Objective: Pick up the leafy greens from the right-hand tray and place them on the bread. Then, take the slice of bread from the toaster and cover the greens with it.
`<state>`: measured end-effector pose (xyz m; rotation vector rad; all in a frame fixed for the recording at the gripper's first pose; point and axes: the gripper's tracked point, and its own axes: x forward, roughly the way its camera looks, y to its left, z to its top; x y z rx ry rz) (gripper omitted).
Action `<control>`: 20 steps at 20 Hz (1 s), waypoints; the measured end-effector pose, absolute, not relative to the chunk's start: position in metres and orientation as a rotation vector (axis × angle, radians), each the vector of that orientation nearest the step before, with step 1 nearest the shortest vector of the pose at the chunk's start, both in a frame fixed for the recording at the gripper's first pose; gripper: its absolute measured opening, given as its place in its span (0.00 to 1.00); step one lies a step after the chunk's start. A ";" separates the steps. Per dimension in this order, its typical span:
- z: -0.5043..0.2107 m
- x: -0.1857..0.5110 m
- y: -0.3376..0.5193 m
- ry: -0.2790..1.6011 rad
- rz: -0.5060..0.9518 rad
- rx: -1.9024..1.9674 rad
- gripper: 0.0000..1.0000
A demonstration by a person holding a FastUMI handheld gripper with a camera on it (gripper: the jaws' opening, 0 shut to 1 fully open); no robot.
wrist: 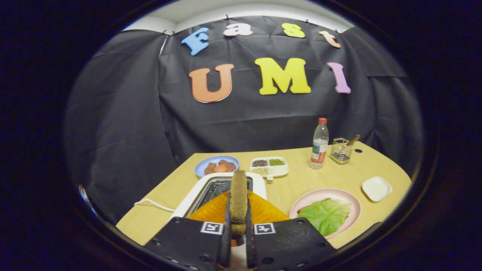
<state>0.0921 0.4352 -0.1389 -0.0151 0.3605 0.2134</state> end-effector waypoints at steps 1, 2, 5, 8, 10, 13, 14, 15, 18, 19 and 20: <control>-0.136 0.091 0.435 0.360 0.227 -0.010 0.30; -0.128 0.089 0.432 0.351 0.233 -0.007 0.24; -0.090 0.082 0.430 0.291 0.267 0.057 0.11; -0.048 0.072 0.416 0.227 0.300 0.141 0.11; -0.024 0.068 0.395 0.177 0.292 0.168 0.11; -0.017 0.069 0.359 0.136 0.265 0.179 0.11; -0.020 0.071 0.347 0.131 0.259 0.172 0.11; -0.025 0.076 0.336 0.130 0.256 0.163 0.11; -0.057 0.092 0.300 0.169 0.208 0.158 0.11; -0.069 0.098 0.291 0.189 0.191 0.167 0.11; -0.080 0.103 0.287 0.211 0.184 0.180 0.11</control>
